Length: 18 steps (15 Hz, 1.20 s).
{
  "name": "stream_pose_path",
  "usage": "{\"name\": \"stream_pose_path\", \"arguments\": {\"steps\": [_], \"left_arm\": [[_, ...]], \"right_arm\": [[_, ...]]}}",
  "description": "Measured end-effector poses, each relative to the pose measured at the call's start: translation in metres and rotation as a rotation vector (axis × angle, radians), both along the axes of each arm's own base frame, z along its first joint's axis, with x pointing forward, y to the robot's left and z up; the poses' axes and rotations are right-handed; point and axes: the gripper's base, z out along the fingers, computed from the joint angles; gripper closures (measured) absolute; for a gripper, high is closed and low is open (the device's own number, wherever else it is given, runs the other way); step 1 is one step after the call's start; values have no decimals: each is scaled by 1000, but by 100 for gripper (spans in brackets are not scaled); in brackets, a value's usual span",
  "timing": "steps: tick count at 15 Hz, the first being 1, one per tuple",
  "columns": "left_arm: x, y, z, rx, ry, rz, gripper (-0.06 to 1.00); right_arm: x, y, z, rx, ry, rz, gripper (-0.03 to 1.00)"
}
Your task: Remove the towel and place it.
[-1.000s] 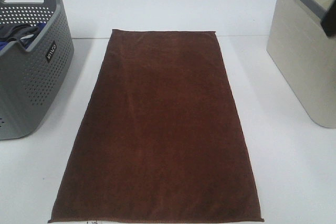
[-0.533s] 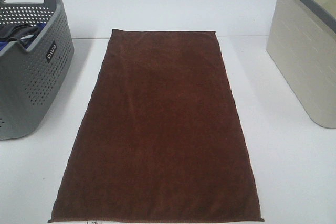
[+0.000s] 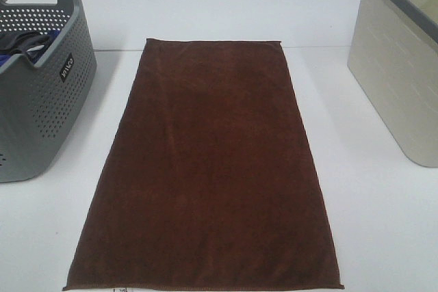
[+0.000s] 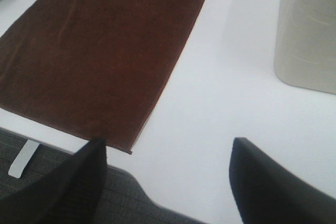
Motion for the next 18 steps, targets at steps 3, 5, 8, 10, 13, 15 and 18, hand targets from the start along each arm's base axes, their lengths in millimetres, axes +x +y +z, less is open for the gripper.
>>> {"name": "stream_pose_path", "arguments": {"steps": [3, 5, 8, 10, 13, 15, 18], "left_arm": [[-1, -3, 1, -9, -17, -46, 14], [-3, -4, -1, -22, 20, -56, 14], [-7, -6, -10, -27, 91, -67, 14], [-7, -7, -10, -35, 94, -70, 14], [-7, -7, -10, -37, 97, -71, 14], [-7, -7, -10, -37, 97, -71, 14], [-7, -7, -10, -37, 98, -71, 14]], "right_arm": [[-3, -1, 1, 8, -28, 0, 33], [-3, -1, 1, 8, -28, 0, 33], [-3, -1, 1, 8, -28, 0, 33], [-3, -1, 1, 8, -28, 0, 33], [-3, -1, 1, 8, -28, 0, 33], [-3, -1, 1, 8, -28, 0, 33], [-3, -1, 1, 8, -28, 0, 33]]}}
